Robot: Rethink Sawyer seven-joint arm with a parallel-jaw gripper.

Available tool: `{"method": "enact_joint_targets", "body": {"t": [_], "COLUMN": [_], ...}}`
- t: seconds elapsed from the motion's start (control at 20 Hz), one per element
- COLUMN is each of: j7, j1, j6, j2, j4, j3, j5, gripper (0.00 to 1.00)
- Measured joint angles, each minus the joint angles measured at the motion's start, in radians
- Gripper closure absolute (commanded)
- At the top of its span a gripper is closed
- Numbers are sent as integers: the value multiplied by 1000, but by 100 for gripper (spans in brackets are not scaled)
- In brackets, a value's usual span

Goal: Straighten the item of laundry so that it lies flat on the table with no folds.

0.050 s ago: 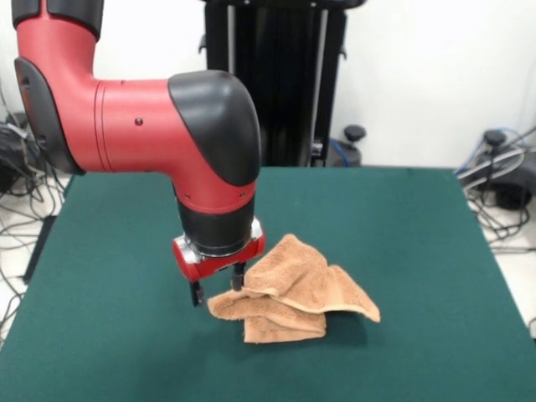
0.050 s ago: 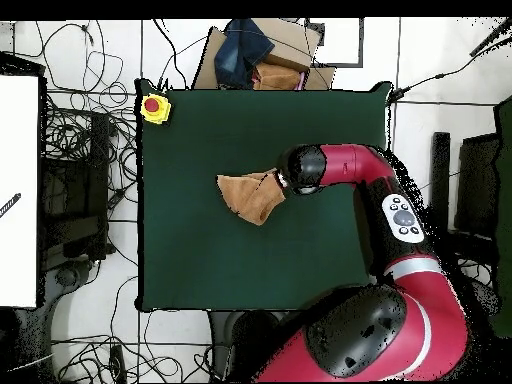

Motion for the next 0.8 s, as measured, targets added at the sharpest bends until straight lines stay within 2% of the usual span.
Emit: {"method": "enact_joint_targets", "body": {"t": [0.8], "j7": [0], "j1": [27], "j6": [74], "j2": [9], "j4": [-44], "j3": [0], "j5": [0], "gripper": [0]}}
